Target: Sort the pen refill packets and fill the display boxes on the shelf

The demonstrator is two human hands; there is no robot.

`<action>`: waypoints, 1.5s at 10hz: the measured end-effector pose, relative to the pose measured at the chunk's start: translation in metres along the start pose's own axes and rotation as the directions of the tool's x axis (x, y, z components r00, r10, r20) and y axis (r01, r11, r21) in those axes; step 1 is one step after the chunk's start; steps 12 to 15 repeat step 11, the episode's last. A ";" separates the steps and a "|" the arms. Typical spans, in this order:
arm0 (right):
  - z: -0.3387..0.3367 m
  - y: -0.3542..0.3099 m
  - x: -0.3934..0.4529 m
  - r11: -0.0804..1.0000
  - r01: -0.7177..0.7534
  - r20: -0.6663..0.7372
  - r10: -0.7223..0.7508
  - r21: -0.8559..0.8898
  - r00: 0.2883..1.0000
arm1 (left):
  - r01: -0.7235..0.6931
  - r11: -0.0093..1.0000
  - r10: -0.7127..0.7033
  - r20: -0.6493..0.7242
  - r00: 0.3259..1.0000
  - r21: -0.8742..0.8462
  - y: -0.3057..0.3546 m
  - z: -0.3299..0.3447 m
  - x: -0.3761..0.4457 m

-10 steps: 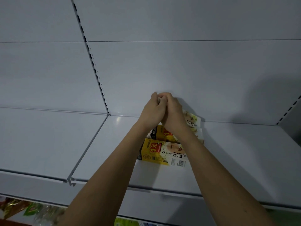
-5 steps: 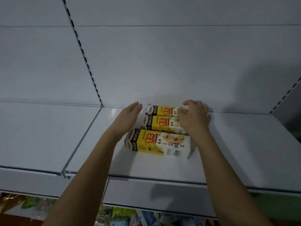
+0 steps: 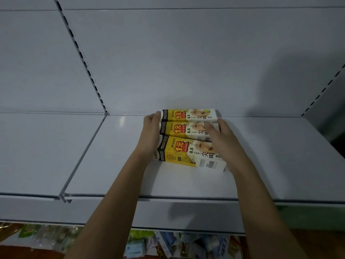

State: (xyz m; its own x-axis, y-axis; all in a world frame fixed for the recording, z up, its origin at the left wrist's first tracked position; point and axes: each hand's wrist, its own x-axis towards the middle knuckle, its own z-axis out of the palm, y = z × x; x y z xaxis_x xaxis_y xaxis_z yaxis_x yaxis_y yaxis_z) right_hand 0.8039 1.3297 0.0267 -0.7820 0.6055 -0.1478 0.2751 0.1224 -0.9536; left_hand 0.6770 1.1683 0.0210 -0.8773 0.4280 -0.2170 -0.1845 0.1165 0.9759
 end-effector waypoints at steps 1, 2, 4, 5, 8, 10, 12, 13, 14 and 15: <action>0.008 -0.001 0.010 0.986 0.044 -0.185 -0.014 0.163 0.983 | 0.038 0.999 -0.038 0.046 0.998 0.001 0.002 0.002 0.008; 0.007 -0.007 0.036 0.960 0.085 -0.311 0.002 0.265 0.951 | 0.058 0.998 -0.057 0.087 0.995 -0.013 0.009 0.004 0.015; 0.006 -0.012 0.069 0.949 0.091 -0.354 0.023 0.302 0.935 | 0.030 0.997 -0.030 0.009 1.000 -0.073 0.022 0.012 0.027; 0.000 -0.009 0.063 0.955 0.051 -0.195 0.008 0.294 0.981 | 0.032 0.992 -0.027 0.045 0.999 -0.120 0.013 0.009 0.026; -0.004 0.014 0.075 0.931 -0.039 0.109 -0.001 0.364 0.994 | 0.037 0.993 -0.029 0.075 0.997 -0.108 0.010 0.012 0.023; -0.004 0.011 0.067 0.931 -0.067 0.100 0.033 0.360 0.994 | 0.022 0.999 -0.016 0.109 0.994 -0.047 0.012 0.006 0.024; -0.009 0.000 0.065 0.966 0.093 -0.139 -0.060 0.240 0.988 | -0.102 0.995 0.100 0.118 0.988 0.009 0.021 0.004 0.024; -0.009 0.000 0.065 0.966 0.093 -0.139 -0.060 0.240 0.988 | -0.102 0.995 0.100 0.118 0.988 0.009 0.021 0.004 0.024; -0.009 0.000 0.065 0.966 0.093 -0.139 -0.060 0.240 0.988 | -0.102 0.995 0.100 0.118 0.988 0.009 0.021 0.004 0.024; -0.009 0.000 0.065 0.966 0.093 -0.139 -0.060 0.240 0.988 | -0.102 0.995 0.100 0.118 0.988 0.009 0.021 0.004 0.024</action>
